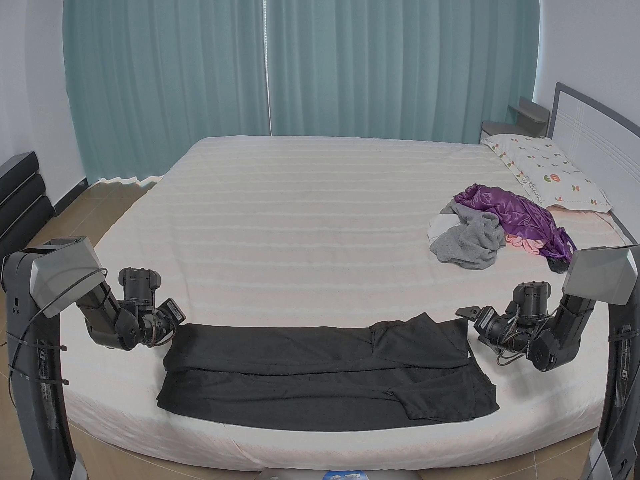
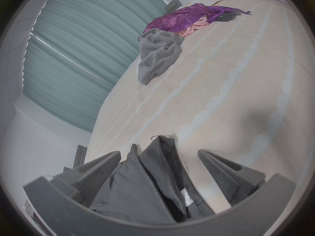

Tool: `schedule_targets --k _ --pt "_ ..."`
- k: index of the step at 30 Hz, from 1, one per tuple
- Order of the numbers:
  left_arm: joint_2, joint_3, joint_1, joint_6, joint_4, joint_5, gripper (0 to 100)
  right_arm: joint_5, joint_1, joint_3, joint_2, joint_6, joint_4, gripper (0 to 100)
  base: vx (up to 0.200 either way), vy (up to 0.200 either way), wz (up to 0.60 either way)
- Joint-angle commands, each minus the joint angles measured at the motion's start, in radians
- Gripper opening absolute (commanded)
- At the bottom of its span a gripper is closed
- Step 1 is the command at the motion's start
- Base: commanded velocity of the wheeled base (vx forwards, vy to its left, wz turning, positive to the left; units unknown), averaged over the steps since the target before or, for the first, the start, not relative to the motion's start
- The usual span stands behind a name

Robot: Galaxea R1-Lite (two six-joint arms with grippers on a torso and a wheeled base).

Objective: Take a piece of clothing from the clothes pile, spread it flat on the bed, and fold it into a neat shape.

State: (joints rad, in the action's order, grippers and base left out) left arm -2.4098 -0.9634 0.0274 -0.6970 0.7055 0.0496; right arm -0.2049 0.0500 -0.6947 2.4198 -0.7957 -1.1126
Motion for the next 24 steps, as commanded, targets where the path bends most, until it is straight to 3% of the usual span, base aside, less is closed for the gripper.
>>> schedule_targets --k 1,19,20,24 --pt "-0.002 -0.008 0.005 -0.006 0.000 0.007 0 0.018 0.007 -0.046 0.018 0.001 0.028 100 0.000 0.000 0.00" --pt "0.017 0.014 0.028 -0.024 0.017 0.012 0 0.061 0.024 -0.106 0.064 0.006 0.033 100 0.000 0.000 0.00" --pt "0.015 0.014 0.026 -0.024 0.017 0.010 100 0.061 0.024 -0.106 0.065 0.006 0.033 100 0.000 0.000 0.00" --pt "0.014 0.014 0.020 -0.024 0.020 -0.023 100 0.061 0.024 -0.106 0.065 0.006 0.030 100 0.000 0.000 0.00"
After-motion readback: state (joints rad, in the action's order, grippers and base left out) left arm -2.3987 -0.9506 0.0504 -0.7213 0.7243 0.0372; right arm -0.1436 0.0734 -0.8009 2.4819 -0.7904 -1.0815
